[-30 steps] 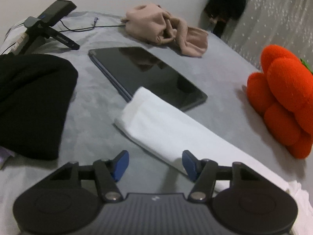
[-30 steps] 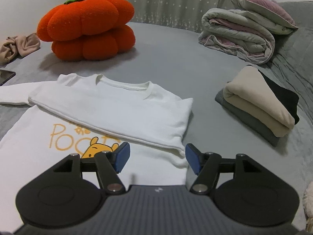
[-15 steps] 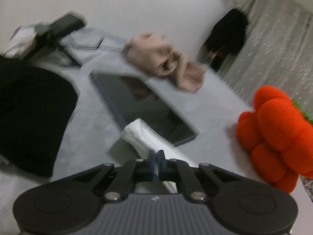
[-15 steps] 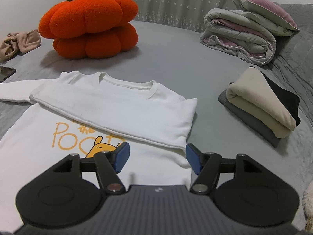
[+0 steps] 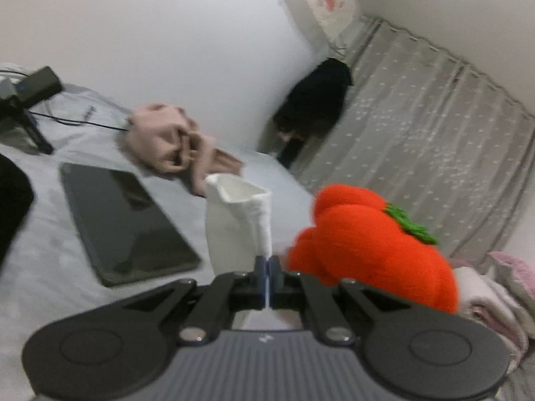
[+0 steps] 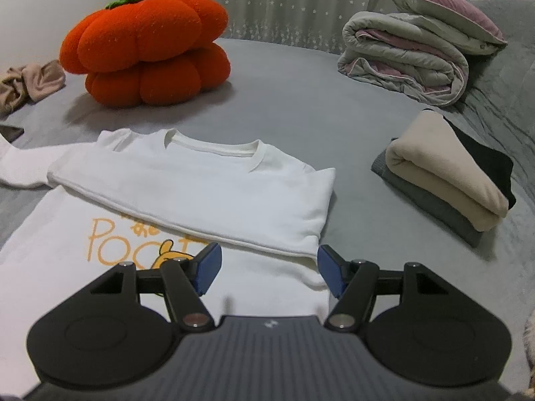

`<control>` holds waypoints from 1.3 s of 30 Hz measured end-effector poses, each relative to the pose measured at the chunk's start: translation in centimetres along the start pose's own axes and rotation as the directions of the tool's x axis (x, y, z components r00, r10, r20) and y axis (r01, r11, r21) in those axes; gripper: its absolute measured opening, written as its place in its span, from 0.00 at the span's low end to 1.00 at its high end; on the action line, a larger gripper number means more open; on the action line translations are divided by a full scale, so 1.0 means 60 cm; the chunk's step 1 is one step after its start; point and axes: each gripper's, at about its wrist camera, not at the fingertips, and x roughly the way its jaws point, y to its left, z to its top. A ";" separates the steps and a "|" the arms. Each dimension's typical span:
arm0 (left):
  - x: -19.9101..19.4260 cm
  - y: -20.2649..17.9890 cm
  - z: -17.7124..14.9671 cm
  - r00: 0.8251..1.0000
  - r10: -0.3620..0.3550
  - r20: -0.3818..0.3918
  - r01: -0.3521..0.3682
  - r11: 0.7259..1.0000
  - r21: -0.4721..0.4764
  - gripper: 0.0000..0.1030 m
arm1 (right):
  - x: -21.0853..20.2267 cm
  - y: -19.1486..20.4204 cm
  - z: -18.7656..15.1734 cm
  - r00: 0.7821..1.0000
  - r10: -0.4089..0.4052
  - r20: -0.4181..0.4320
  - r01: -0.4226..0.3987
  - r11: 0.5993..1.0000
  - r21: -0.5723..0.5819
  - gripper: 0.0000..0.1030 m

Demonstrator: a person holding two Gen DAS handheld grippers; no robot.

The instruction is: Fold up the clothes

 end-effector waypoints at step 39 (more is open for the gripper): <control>0.009 -0.283 -0.327 0.591 -0.459 -0.663 0.650 0.758 0.054 0.01 | 0.055 -0.142 -0.034 0.834 0.439 0.335 -0.513 0.392 0.764 0.65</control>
